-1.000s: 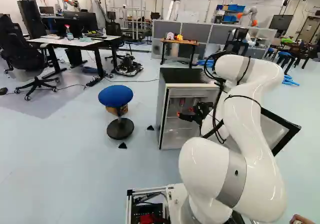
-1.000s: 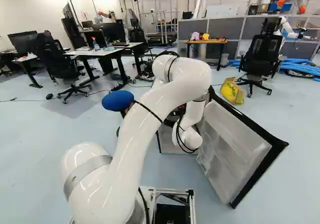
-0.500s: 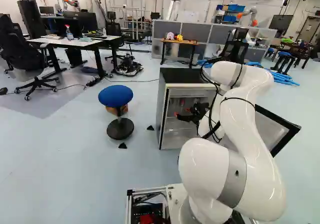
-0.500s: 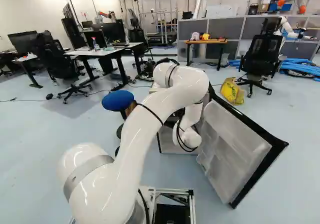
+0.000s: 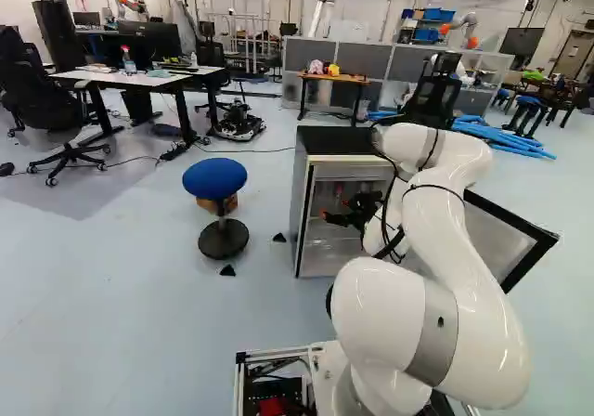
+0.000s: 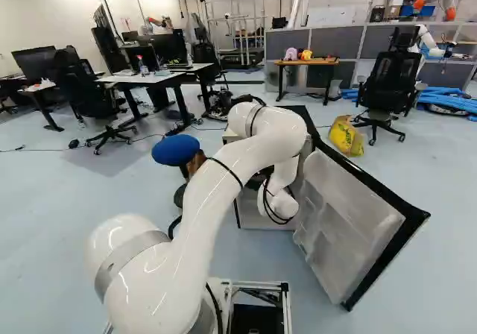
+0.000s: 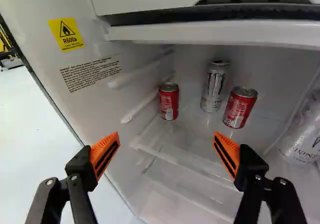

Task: Grab a drink from the fridge

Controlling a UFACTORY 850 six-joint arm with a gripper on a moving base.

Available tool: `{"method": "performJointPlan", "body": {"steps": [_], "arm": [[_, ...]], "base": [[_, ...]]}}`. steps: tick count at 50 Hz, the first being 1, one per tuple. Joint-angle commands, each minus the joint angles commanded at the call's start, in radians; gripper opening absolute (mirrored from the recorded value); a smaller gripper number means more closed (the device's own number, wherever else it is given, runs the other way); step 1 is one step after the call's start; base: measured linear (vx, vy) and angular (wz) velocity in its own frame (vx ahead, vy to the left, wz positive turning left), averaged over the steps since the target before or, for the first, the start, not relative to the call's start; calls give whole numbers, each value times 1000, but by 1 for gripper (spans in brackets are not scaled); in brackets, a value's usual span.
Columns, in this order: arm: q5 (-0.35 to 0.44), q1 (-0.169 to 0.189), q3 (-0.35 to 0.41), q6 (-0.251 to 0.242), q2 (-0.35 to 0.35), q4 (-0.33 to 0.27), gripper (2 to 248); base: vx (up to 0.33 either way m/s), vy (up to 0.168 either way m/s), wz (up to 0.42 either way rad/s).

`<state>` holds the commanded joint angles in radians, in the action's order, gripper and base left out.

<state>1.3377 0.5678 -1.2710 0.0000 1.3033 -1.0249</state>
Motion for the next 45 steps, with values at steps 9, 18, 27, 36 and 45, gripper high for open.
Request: {"method": "performJointPlan", "body": {"steps": [9, 18, 27, 36, 45], "arm": [[0, -9, -31, 0, 13, 0, 247], [0, -17, -62, 0, 27, 0, 247], [0, -18, -65, 0, 28, 0, 247], [0, -18, -65, 0, 28, 0, 247], [0, -18, -65, 0, 28, 0, 247]], "base": [[0, 0, 0], [0, 0, 0], [0, 0, 0], [0, 0, 0], [0, 0, 0]]}}
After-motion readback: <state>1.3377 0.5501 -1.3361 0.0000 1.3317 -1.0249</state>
